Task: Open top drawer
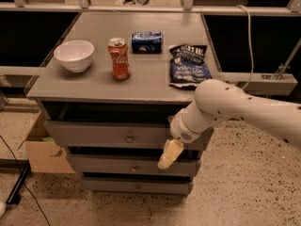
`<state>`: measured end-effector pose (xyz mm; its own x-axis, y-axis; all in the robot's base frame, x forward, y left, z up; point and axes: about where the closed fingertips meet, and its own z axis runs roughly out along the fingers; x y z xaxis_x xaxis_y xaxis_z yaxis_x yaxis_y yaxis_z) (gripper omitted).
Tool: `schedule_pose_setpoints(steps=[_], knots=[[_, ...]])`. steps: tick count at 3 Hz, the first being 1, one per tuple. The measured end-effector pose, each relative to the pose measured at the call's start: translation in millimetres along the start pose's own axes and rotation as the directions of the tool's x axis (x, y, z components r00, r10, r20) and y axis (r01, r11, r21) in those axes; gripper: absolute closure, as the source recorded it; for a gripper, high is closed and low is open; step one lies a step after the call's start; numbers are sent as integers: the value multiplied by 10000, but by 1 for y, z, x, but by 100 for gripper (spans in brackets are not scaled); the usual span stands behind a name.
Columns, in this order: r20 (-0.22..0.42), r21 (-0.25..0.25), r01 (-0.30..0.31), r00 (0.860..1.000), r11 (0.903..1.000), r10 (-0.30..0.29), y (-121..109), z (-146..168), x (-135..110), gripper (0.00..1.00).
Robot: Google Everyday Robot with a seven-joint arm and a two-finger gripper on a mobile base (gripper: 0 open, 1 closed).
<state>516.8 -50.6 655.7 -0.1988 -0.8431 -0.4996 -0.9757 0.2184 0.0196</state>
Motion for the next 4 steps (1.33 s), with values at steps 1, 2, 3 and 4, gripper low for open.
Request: schedule_pose_setpoints(steps=[1,2,3,4], knots=[[0,0,0,10000,10000,0,0,0,0,25],[0,-1,1,10000,10000,-1,0,0,0,56],[0,-1,1,10000,10000,-1,0,0,0,79],[0,-2,1,10000,10000,-1,0,0,0,100]])
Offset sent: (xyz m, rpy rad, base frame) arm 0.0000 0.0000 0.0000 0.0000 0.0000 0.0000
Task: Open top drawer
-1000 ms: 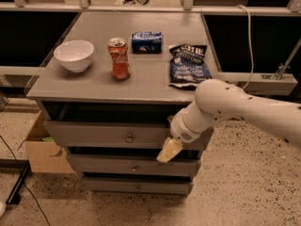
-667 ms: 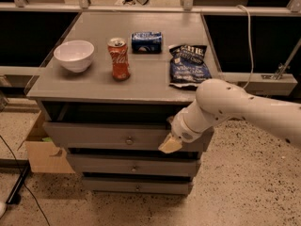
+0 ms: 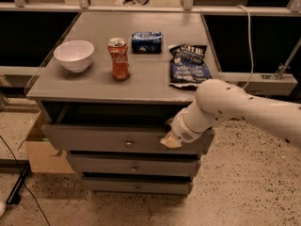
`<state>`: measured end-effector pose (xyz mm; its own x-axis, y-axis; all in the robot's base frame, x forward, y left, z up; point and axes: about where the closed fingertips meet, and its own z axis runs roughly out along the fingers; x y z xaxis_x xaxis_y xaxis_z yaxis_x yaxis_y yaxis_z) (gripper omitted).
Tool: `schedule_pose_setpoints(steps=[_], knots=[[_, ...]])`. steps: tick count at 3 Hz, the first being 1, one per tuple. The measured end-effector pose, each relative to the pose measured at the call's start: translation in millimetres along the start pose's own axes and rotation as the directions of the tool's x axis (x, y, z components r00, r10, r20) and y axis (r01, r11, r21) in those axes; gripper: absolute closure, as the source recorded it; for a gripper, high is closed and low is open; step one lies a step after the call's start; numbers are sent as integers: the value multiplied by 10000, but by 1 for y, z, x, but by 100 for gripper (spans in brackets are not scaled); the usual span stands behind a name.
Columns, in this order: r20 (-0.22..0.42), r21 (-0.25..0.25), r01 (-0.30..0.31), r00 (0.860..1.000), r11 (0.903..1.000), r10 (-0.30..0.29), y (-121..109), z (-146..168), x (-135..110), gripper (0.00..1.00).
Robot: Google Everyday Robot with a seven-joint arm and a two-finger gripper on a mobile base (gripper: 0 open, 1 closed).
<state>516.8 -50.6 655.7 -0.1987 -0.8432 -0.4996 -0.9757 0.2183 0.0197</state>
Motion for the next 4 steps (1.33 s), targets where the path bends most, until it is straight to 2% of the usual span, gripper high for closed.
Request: schedule_pose_setpoints(steps=[2,4], knots=[[0,0,0,10000,10000,0,0,-4,-2,100],[525,-122,-356,9980,9993,362,15,-20,7,100]])
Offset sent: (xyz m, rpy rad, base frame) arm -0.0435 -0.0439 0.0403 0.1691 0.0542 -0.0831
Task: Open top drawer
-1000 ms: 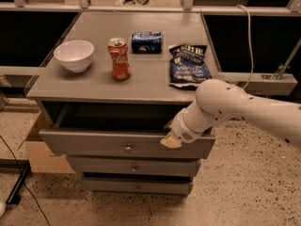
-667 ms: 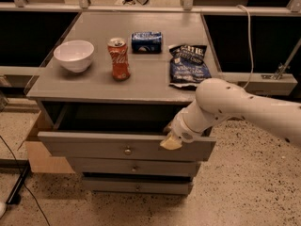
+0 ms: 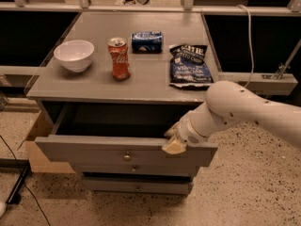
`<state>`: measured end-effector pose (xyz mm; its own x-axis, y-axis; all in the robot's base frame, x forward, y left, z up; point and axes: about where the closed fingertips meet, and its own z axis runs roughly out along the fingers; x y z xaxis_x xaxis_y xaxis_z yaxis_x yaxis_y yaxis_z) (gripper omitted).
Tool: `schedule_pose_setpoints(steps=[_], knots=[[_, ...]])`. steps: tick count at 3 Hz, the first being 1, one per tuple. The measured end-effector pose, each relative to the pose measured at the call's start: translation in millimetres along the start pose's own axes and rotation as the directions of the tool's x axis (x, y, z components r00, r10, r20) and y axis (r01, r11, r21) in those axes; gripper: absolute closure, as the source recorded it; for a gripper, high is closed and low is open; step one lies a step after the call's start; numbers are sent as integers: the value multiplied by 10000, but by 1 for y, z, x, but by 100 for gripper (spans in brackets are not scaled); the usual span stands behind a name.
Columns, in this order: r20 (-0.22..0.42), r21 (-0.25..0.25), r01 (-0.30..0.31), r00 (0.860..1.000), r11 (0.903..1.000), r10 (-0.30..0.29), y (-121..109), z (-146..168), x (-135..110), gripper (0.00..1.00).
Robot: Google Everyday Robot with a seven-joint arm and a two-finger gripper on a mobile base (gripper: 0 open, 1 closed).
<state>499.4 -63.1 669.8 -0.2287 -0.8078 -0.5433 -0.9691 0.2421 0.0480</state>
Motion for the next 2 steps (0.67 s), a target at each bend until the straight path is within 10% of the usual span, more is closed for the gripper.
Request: schedule_pose_setpoints(steps=[2], knots=[[422,-41,-135,9990,9999,137,26,-18,5,100]])
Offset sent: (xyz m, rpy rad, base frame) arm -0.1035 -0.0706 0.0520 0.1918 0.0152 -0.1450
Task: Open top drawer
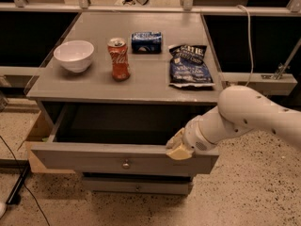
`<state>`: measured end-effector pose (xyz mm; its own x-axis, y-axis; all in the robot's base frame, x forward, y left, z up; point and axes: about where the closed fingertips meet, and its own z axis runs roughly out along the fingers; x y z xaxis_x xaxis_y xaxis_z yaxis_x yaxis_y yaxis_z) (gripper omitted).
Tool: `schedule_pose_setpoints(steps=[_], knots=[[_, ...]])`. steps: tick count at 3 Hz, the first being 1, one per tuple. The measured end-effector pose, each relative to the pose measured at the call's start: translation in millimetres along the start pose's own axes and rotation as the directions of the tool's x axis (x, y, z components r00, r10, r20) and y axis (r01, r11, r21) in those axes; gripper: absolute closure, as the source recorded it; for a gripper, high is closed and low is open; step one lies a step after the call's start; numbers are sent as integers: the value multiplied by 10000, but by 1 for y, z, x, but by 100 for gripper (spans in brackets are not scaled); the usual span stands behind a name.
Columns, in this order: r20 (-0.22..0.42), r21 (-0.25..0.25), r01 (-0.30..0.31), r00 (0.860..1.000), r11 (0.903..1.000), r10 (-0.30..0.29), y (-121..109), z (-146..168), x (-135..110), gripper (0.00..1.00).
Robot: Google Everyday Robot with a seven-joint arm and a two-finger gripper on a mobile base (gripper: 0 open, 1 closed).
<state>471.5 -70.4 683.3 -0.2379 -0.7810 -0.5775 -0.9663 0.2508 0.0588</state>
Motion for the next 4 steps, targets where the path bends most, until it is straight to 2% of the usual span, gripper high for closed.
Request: schedule_pose_setpoints(steps=[4], knots=[[32,-46,-231,9997,9997,231,13,-9,9,100]])
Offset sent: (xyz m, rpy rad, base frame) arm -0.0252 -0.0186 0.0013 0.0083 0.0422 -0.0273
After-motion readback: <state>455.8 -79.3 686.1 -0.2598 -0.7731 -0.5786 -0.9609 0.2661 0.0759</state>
